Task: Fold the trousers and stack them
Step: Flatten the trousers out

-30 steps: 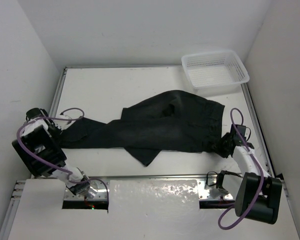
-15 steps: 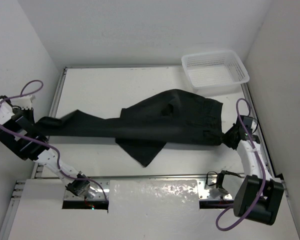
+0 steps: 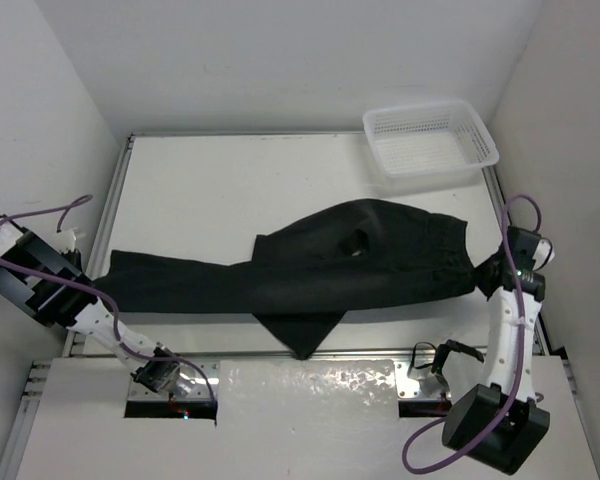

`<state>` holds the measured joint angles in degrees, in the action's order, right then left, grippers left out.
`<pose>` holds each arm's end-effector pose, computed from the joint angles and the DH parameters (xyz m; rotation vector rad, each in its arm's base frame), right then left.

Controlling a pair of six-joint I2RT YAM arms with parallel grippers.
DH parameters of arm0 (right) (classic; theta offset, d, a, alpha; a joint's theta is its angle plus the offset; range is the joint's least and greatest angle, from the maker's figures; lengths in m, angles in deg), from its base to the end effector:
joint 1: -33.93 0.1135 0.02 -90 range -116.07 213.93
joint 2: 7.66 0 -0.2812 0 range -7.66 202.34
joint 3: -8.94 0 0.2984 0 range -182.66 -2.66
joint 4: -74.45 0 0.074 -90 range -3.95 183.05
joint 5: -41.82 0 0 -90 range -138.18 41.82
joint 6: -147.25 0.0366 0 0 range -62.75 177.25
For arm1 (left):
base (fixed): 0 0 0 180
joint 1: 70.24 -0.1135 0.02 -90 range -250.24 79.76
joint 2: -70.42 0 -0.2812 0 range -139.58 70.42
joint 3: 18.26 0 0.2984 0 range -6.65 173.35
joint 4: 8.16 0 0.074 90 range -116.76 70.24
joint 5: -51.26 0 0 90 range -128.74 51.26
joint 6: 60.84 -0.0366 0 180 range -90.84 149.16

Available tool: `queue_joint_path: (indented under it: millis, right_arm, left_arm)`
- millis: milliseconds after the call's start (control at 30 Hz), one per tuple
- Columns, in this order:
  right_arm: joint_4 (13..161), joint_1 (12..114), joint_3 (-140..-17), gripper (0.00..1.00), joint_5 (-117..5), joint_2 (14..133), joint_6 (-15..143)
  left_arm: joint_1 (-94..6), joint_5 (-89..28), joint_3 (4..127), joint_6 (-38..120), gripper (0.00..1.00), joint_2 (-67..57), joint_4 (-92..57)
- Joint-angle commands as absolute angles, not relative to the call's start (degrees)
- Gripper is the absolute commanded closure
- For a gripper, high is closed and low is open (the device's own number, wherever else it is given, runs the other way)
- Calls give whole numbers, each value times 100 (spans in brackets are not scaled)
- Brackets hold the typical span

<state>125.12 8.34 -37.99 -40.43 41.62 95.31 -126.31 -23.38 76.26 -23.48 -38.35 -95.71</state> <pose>0.1792 -0.0913 0.2263 1.3583 2.0818 -0.0771 0.2187 0.3077 0.1993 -0.1318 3.0019 -0.4884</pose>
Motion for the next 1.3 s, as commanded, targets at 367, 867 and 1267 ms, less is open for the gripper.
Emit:
queue_joint_path:
  millis: [367,867,1267]
  right_arm:
    - [13140,738,-4573,55,-1330,3945,9336]
    - [11232,2018,-5258,30,-4644,4770,7862]
    - [11031,2180,-4846,32,-4554,6826,8036]
  left_arm:
    - [-12570,-4373,6259,-3166,38,-2951,-9069]
    - [-7300,-1433,8976,-533,24,-3528,-8536]
    - [-4846,-1825,9381,587,14,-5340,-7532]
